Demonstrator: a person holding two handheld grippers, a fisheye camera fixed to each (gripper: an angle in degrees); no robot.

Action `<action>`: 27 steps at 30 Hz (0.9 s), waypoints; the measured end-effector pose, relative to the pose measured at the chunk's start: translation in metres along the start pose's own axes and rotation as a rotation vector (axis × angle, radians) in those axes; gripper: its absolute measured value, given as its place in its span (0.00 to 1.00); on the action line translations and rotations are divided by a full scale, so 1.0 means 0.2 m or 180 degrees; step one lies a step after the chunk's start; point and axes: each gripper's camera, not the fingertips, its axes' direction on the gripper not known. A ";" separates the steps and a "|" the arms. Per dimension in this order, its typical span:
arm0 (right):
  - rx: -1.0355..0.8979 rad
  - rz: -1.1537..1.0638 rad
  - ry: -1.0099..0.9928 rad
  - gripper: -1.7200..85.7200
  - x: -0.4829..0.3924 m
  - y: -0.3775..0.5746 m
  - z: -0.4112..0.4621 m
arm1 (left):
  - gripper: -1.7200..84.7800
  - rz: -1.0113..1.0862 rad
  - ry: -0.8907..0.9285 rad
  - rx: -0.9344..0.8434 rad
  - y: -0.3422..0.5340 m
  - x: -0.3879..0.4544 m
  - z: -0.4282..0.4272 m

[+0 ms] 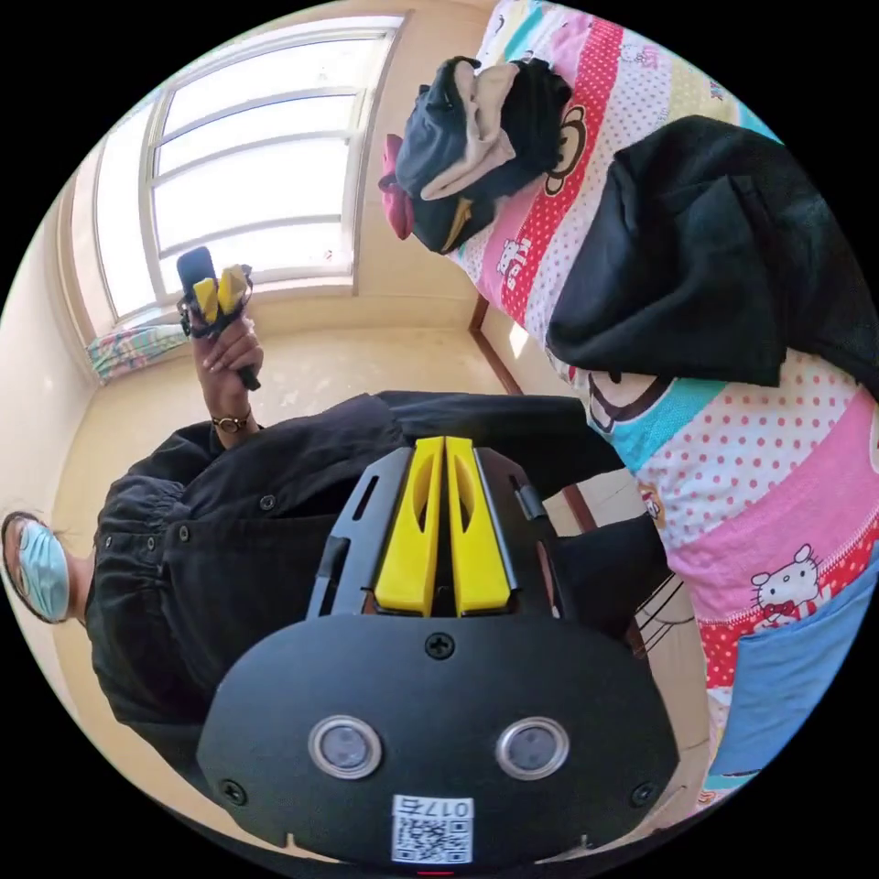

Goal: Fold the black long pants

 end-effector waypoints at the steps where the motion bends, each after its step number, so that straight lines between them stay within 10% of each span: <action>1: 0.0095 0.0049 0.0016 0.05 0.01 0.01 -0.03 | 0.08 0.0023 -0.0045 -0.0033 -0.01 0.02 0.02; 12: 0.2803 0.1590 -0.0118 0.13 0.69 0.37 -0.72 | 0.14 0.0412 -0.0779 -0.1128 -0.28 0.25 0.80; 27: 0.2550 0.1776 0.0364 0.12 0.64 0.53 -0.20 | 0.19 0.1548 -0.2177 -0.1613 -0.96 0.22 2.64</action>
